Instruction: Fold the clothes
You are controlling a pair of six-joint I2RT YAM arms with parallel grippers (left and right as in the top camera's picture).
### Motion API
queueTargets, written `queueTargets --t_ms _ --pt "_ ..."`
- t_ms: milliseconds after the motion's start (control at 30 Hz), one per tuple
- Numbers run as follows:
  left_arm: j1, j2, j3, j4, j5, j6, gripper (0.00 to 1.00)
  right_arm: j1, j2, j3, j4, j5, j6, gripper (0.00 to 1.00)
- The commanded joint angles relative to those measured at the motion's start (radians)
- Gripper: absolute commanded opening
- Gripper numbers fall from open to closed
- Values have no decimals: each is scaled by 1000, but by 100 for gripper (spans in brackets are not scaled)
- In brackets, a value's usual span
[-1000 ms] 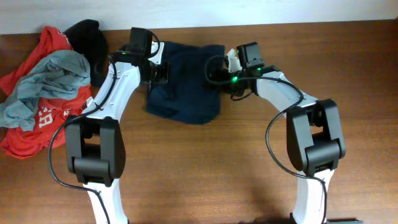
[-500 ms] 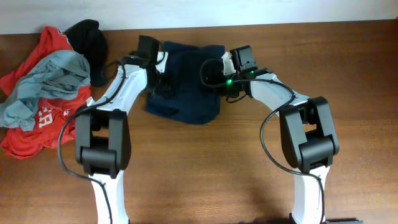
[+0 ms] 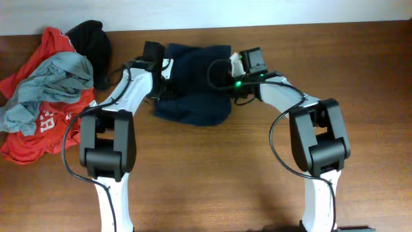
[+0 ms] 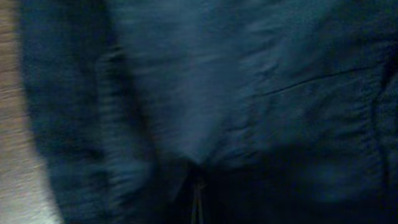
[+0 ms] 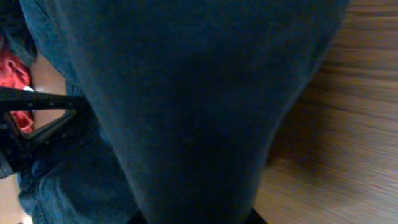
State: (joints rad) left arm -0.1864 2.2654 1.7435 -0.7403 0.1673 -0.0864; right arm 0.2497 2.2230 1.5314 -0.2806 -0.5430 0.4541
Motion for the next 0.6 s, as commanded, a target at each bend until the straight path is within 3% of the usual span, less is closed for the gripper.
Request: queueTargets --t_ms 0,233,467,567 --pt "43 -89 0 -7 -15 12 1 -121 16 6 -9 -29 35 4" --pt "51 -142 0 0 -15 11 1 -323 15 6 -87 -66 87 4" --pt "43 -141 0 1 -15 4 1 -547 15 6 -312 141 265 4" --pt "31 -141 0 3 -15 4 1 -662 14 6 -343 125 255 4"
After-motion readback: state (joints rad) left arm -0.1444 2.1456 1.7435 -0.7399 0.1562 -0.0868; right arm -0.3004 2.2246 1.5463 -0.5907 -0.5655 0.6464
